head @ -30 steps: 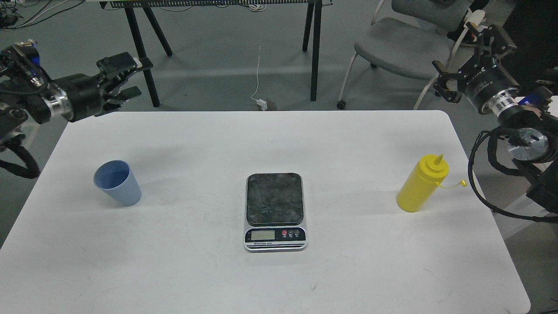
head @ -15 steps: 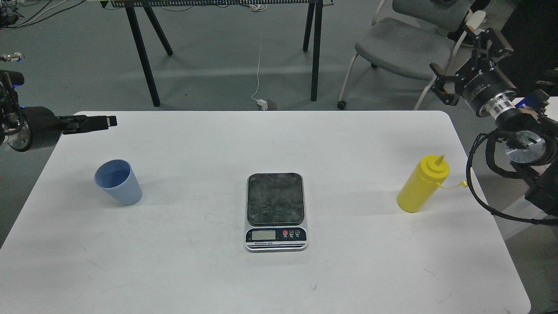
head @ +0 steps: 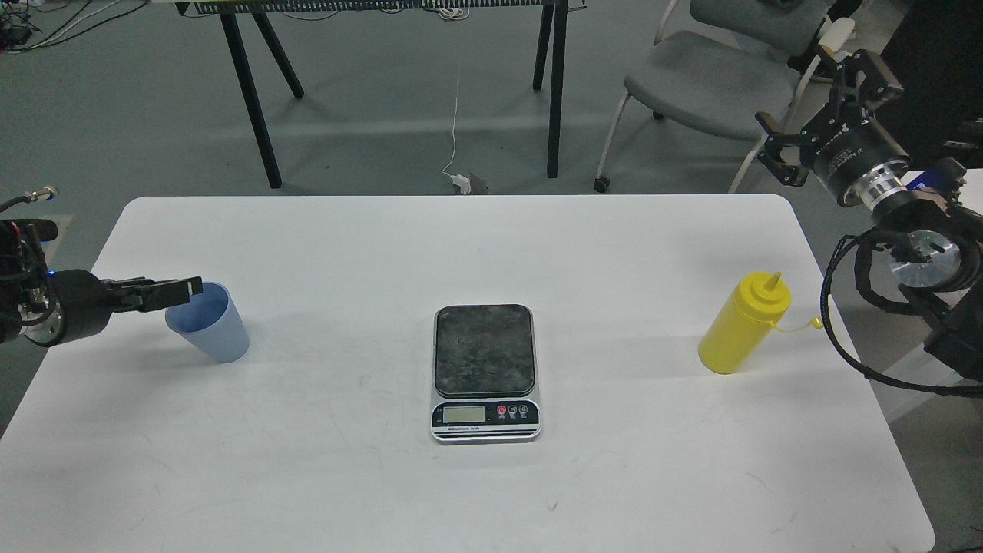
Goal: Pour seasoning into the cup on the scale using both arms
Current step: 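Close the left gripper around the blue cup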
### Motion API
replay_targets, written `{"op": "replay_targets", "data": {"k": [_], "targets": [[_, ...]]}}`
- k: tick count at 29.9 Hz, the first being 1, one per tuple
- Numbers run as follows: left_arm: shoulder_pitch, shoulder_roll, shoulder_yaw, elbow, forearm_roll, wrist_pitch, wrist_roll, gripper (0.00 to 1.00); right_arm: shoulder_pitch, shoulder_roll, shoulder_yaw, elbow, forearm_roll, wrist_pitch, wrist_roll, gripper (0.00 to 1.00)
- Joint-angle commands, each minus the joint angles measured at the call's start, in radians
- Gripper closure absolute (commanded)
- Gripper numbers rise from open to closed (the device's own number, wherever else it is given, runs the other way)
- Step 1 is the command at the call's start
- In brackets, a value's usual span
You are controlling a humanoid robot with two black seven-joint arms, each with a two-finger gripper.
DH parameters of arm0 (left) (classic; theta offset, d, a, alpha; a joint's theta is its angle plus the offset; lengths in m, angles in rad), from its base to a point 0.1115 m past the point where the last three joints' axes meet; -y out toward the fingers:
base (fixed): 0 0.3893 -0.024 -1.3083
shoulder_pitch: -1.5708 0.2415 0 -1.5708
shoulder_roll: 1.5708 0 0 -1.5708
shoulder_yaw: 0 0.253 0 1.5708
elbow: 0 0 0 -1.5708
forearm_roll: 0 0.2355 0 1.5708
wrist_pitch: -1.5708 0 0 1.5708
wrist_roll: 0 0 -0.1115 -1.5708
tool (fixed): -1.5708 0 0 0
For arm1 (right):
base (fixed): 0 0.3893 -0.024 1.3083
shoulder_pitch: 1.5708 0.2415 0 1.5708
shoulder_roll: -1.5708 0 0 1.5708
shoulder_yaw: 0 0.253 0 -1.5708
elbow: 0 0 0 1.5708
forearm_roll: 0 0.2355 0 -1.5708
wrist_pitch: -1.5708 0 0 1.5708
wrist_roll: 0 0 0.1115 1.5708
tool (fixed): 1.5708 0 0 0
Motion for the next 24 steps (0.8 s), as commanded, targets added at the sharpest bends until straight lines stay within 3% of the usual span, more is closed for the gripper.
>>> {"op": "replay_targets", "data": {"k": [1, 15, 17, 24], "targets": [[0.004, -0.018, 0.001, 0.036, -0.001, 0.007, 0.000, 0.01, 0.001, 0.004, -0.001, 0.000, 0.000, 0.000, 0.001, 0.00], [0.055, -0.074, 0.000, 0.064, -0.005, 0.027, 0.000, 0.02, -0.002, -0.009, -0.001, 0.021, -0.001, 0.000, -0.001, 0.00], [0.055, -0.080, 0.001, 0.064, -0.002, 0.044, 0.000, 0.14, -0.003, -0.009, -0.003, 0.026, -0.001, 0.000, -0.001, 0.00], [0.050, -0.077, 0.084, 0.065, 0.041, 0.088, 0.000, 0.80, -0.005, -0.009, -0.001, 0.026, -0.001, 0.000, 0.001, 0.00]]}}
